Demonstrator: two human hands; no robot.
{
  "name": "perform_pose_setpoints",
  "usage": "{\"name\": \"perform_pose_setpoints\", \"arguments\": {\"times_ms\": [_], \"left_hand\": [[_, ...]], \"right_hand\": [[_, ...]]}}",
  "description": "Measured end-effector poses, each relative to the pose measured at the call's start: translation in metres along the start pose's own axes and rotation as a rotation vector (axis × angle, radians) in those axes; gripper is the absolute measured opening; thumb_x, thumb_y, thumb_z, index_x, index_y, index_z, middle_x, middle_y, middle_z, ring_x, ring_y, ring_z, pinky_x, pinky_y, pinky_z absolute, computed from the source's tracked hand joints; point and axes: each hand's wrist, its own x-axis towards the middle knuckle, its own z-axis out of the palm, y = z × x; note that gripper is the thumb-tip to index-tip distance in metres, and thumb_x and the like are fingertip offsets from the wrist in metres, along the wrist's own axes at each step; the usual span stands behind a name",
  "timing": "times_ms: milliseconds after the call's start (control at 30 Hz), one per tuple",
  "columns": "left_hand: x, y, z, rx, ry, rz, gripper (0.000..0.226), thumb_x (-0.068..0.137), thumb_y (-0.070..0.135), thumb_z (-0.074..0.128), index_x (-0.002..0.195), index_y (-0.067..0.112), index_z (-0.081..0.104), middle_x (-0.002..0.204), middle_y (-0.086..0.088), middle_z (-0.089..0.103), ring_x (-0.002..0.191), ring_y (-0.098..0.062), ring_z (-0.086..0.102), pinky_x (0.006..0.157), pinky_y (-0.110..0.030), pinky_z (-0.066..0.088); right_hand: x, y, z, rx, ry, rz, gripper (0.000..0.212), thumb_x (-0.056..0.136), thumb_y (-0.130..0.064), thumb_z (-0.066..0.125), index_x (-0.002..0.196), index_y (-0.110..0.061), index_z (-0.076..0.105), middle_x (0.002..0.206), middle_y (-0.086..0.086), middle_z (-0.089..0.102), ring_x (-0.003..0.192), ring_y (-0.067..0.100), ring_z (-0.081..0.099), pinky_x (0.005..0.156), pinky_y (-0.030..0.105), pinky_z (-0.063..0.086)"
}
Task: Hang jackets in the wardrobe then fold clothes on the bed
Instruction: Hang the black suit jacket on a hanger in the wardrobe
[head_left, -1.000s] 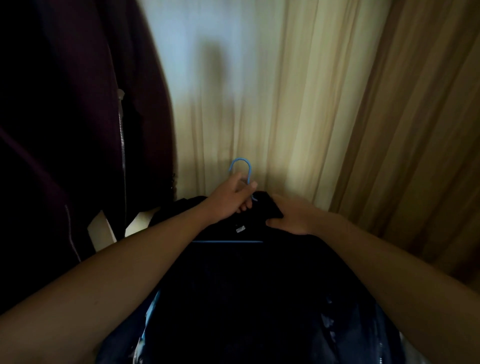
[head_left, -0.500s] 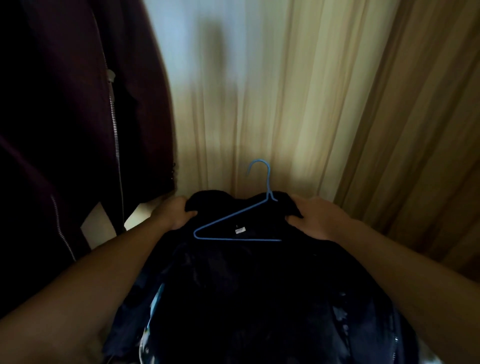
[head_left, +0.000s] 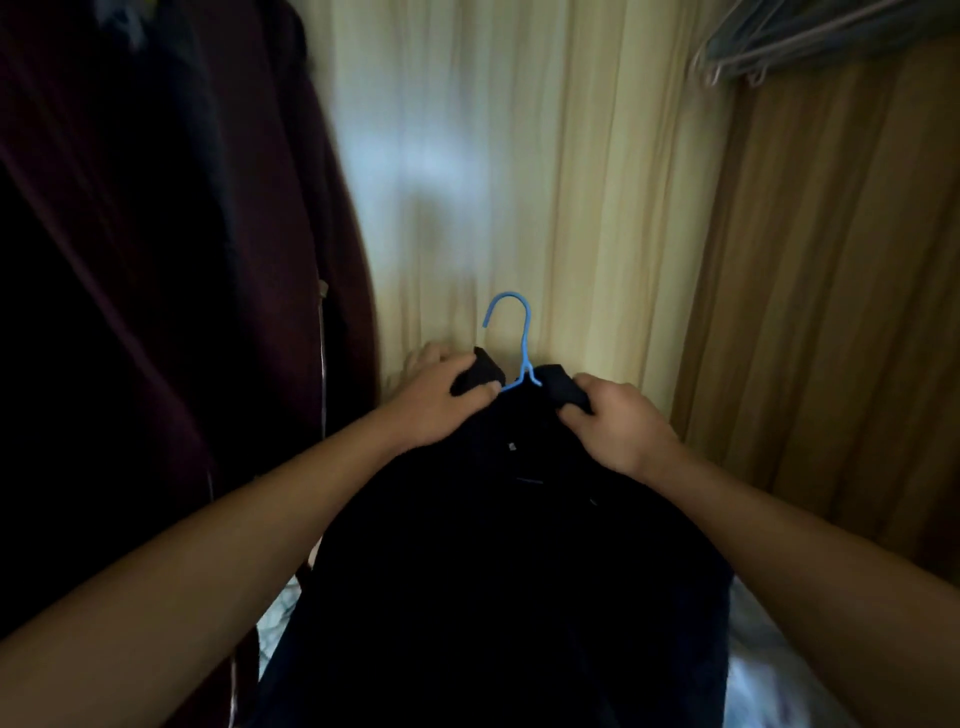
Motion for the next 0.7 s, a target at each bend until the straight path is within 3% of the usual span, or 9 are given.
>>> {"name": "perform_pose_setpoints", "arguments": {"times_ms": [33, 100, 233, 367, 500, 700], "left_hand": [[-0.001, -0.003, -0.006, 0.012, -0.058, -0.005, 0.069, 0.088, 0.07, 0.054, 0.143, 0.028, 0.049, 0.138, -0.002, 0.044, 0.131, -0.014, 0.04, 0.111, -0.034, 0.03], [-0.006, -0.005, -0.013, -0.031, -0.166, 0.011, 0.095, 0.082, 0.083, 0.045, 0.157, 0.03, 0.024, 0.154, -0.004, 0.03, 0.145, -0.019, 0.031, 0.119, -0.034, 0.025], [-0.011, 0.011, -0.025, 0.095, -0.019, 0.215, 0.071, 0.091, 0.073, 0.046, 0.144, 0.033, 0.022, 0.141, 0.002, 0.053, 0.126, -0.023, 0.056, 0.1, -0.039, 0.047], [-0.001, 0.042, -0.053, 0.204, 0.055, 0.258, 0.077, 0.089, 0.079, 0.037, 0.146, 0.032, 0.015, 0.113, 0.002, 0.066, 0.101, -0.027, 0.066, 0.085, -0.043, 0.053], [0.017, 0.084, -0.092, 0.186, 0.166, 0.349, 0.074, 0.093, 0.072, 0.04, 0.147, 0.025, 0.02, 0.085, 0.007, 0.056, 0.084, -0.024, 0.061, 0.075, -0.04, 0.051], [0.056, 0.134, -0.158, 0.205, 0.248, 0.463, 0.055, 0.099, 0.057, 0.046, 0.135, 0.02, 0.028, 0.074, 0.006, 0.047, 0.071, -0.019, 0.052, 0.063, -0.037, 0.04]], "right_hand": [[-0.001, -0.001, -0.01, 0.012, 0.025, 0.011, 0.016, 0.09, -0.042, 0.054, 0.086, -0.028, 0.047, 0.095, 0.011, 0.07, 0.094, 0.034, 0.065, 0.074, 0.039, 0.052], [-0.004, -0.005, -0.028, 0.045, 0.054, 0.036, 0.018, 0.088, -0.044, 0.053, 0.083, -0.028, 0.048, 0.088, 0.007, 0.068, 0.09, 0.033, 0.064, 0.075, 0.042, 0.053], [-0.011, -0.018, -0.06, 0.046, 0.104, 0.039, 0.025, 0.083, -0.049, 0.049, 0.093, -0.026, 0.055, 0.088, 0.004, 0.068, 0.089, 0.033, 0.064, 0.078, 0.044, 0.055], [-0.013, -0.036, -0.096, -0.002, 0.183, 0.04, 0.025, 0.089, -0.046, 0.05, 0.1, -0.025, 0.057, 0.093, 0.004, 0.069, 0.093, 0.033, 0.064, 0.08, 0.045, 0.055], [-0.007, -0.062, -0.148, -0.109, 0.297, 0.021, 0.024, 0.094, -0.044, 0.051, 0.104, -0.022, 0.056, 0.098, 0.008, 0.069, 0.096, 0.036, 0.063, 0.081, 0.046, 0.055], [0.004, -0.098, -0.227, -0.311, 0.415, 0.023, 0.036, 0.097, -0.049, 0.049, 0.118, -0.021, 0.055, 0.116, 0.018, 0.067, 0.108, 0.042, 0.062, 0.084, 0.044, 0.051]]}}
